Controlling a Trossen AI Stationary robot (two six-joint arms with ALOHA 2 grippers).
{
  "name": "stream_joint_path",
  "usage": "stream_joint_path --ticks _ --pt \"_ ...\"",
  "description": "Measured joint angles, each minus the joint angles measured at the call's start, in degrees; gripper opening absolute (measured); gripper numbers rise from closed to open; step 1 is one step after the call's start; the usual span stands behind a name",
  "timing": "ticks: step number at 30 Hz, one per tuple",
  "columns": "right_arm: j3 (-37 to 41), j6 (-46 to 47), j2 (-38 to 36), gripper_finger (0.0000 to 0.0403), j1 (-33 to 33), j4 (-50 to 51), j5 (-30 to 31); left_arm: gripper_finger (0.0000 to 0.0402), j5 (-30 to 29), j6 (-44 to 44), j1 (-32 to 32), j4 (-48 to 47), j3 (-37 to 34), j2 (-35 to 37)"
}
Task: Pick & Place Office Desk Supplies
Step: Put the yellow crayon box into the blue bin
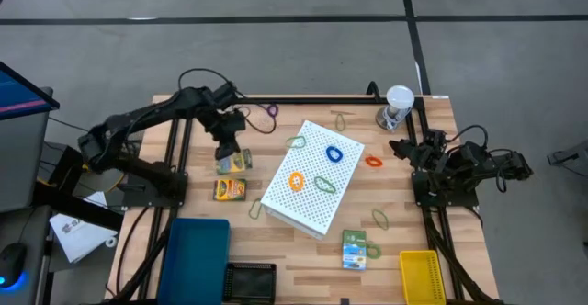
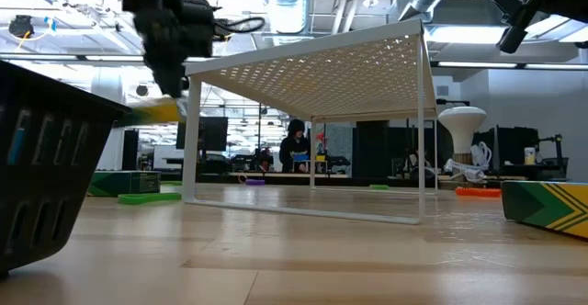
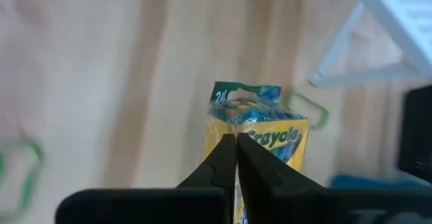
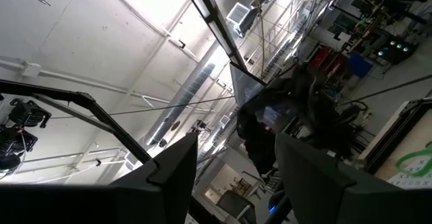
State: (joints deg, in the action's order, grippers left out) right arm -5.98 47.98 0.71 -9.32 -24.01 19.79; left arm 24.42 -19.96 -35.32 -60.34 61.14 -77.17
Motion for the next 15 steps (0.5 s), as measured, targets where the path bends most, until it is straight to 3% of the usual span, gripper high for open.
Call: stream_joint_path --ticks 8,15 --pt "0.0 -1.49 0.0 0.0195 0.02 0.0 0.07 0.0 3.2 10.88 8.43 -9.57 0.02 9.55" --pt "0.0 -2.12 0.0 0.0195 0.02 0.0 0.17 0.0 4.07 26.41 22.75 -13.67 0.04 15.93"
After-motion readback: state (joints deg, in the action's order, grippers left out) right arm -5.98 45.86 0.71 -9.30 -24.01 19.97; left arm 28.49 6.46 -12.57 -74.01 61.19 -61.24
